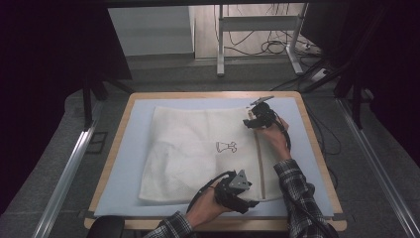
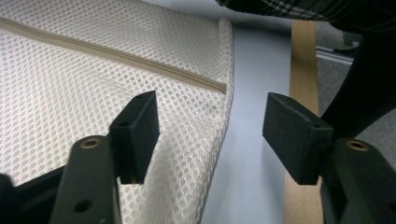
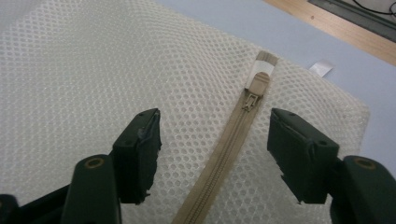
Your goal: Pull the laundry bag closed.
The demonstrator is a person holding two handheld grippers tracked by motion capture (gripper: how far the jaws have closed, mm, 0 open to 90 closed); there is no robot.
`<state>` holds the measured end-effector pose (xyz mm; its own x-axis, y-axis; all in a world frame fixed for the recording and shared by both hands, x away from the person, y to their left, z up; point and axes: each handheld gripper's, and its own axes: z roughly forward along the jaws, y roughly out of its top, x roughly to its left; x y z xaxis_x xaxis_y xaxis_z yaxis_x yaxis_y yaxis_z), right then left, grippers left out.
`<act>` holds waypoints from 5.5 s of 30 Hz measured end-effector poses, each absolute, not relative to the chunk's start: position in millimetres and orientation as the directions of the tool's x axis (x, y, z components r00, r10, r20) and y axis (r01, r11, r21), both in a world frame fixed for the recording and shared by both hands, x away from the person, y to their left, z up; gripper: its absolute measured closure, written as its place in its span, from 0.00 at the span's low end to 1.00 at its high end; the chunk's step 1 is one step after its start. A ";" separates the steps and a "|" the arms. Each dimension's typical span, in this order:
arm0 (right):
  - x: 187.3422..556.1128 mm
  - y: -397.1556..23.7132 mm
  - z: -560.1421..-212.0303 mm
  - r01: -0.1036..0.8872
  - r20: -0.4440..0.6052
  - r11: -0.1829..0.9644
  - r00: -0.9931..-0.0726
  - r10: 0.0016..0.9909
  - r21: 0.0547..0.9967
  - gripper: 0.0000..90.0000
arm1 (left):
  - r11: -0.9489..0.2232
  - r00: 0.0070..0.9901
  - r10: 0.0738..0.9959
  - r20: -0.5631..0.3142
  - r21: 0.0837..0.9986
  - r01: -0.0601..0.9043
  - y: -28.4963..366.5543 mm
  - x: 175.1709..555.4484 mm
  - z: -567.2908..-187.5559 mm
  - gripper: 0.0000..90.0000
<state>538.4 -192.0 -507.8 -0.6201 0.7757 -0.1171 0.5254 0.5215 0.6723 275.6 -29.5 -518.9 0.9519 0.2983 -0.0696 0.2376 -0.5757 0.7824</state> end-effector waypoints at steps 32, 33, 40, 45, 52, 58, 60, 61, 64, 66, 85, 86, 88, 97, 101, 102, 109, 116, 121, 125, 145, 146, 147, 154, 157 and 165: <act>504.4 -195.9 -492.3 0.557 0.001 0.469 -0.644 0.765 0.685 0.04 | -0.546 0.910 0.405 -0.087 0.776 0.317 15.5 277.7 -508.7 0.07; 503.0 -195.2 -491.8 0.553 -0.002 0.474 -0.649 0.761 0.685 0.04 | -0.553 0.910 0.407 -0.079 0.772 0.314 17.7 278.0 -509.0 0.07; 491.8 -190.0 -489.2 0.541 0.007 0.478 -0.667 0.745 0.692 0.04 | -0.545 0.899 0.434 -0.064 0.776 0.318 30.8 278.1 -511.1 0.04; 485.0 -186.1 -488.9 0.538 0.006 0.492 -0.679 0.734 0.685 0.03 | -0.554 0.894 0.446 -0.036 0.773 0.308 40.0 278.0 -511.6 0.03; 476.6 -183.3 -489.5 0.531 -0.001 0.505 -0.688 0.726 0.680 0.03 | -0.539 0.884 0.467 -0.034 0.782 0.315 50.0 276.0 -512.9 0.03; 469.8 -183.3 -491.2 0.523 -0.014 0.515 -0.693 0.721 0.679 0.02 | -0.538 0.879 0.477 -0.027 0.782 0.315 55.8 274.6 -514.3 0.03; 467.6 -183.8 -491.4 0.514 -0.023 0.523 -0.697 0.717 0.680 0.02 | -0.541 0.880 0.475 -0.024 0.781 0.312 57.8 274.1 -514.1 0.03; 466.4 -184.1 -491.3 0.510 -0.027 0.526 -0.701 0.713 0.681 0.02 | -0.543 0.881 0.472 -0.022 0.780 0.310 58.7 273.8 -513.9 0.03; 462.4 -184.9 -490.3 0.499 -0.037 0.532 -0.705 0.708 0.684 0.02 | -0.542 0.883 0.469 -0.018 0.784 0.304 61.0 272.3 -513.6 0.03; 459.5 -185.4 -489.2 0.495 -0.041 0.533 -0.705 0.708 0.686 0.02 | -0.548 0.885 0.465 -0.012 0.782 0.298 62.3 271.6 -513.5 0.03; 421.2 -192.9 -476.1 0.415 -0.093 0.538 -0.723 0.684 0.734 0.01 | -0.530 0.875 0.484 -0.007 0.794 0.299 76.4 266.2 -511.4 0.03; 419.6 -193.3 -475.7 0.413 -0.093 0.538 -0.724 0.683 0.735 0.01 | -0.530 0.874 0.486 -0.004 0.793 0.299 77.5 265.7 -511.4 0.03; 414.5 -193.9 -475.7 0.407 -0.096 0.535 -0.724 0.683 0.740 0.01 | -0.528 0.872 0.489 -0.004 0.794 0.300 79.3 265.3 -511.6 0.03; 395.6 -192.3 -476.7 0.395 -0.094 0.534 -0.733 0.674 0.748 0.01 | -0.516 0.862 0.507 -0.003 0.800 0.306 89.7 261.9 -510.9 0.03; 388.0 -190.5 -477.8 0.410 -0.075 0.533 -0.737 0.671 0.740 0.01 | -0.511 0.856 0.516 -0.004 0.801 0.312 95.5 260.8 -511.4 0.03; 386.3 -190.2 -478.4 0.409 -0.076 0.535 -0.738 0.670 0.739 0.01 | -0.511 0.855 0.518 -0.004 0.801 0.313 97.0 260.6 -511.4 0.03; 373.4 -191.5 -481.5 0.414 -0.070 0.543 -0.745 0.663 0.730 0.01 | -0.505 0.846 0.534 -0.002 0.802 0.320 105.8 259.2 -511.6 0.03; 361.0 -198.1 -482.6 0.414 -0.061 0.541 -0.751 0.658 0.732 0.01 | -0.520 0.841 0.541 0.013 0.791 0.322 110.4 256.9 -513.1 0.03; 347.9 -201.0 -483.6 0.407 -0.058 0.543 -0.759 0.648 0.735 0.01 | -0.518 0.834 0.552 0.017 0.791 0.327 116.0 256.0 -512.4 0.03; 335.9 -204.5 -483.0 0.401 -0.056 0.543 -0.765 0.642 0.738 0.01 | -0.509 0.826 0.563 0.018 0.795 0.329 122.5 254.7 -510.6 0.03; 292.2 -226.8 -480.1 0.376 -0.086 0.546 -0.761 0.643 0.749 0.01 | -0.474 0.786 0.617 0.034 0.814 0.336 156.6 242.8 -505.6 0.03; 290.3 -228.2 -480.1 0.374 -0.090 0.549 -0.762 0.642 0.748 0.01 | -0.469 0.782 0.622 0.034 0.816 0.337 159.8 241.5 -505.3 0.03; 287.3 -230.1 -479.9 0.376 -0.088 0.547 -0.761 0.643 0.748 0.01 | -0.466 0.780 0.625 0.033 0.818 0.338 162.0 240.8 -505.2 0.03; 274.2 -240.3 -478.4 0.372 -0.097 0.543 -0.754 0.650 0.753 0.01 | -0.437 0.762 0.647 0.023 0.830 0.347 173.8 236.1 -504.6 0.03; 268.4 -245.7 -478.0 0.373 -0.096 0.537 -0.749 0.655 0.757 0.01 | -0.432 0.757 0.654 0.022 0.832 0.349 179.1 233.7 -504.9 0.03; 253.5 -262.1 -479.2 0.392 -0.086 0.513 -0.726 0.682 0.763 0.01 | -0.408 0.738 0.675 0.023 0.845 0.347 194.7 226.5 -505.8 0.03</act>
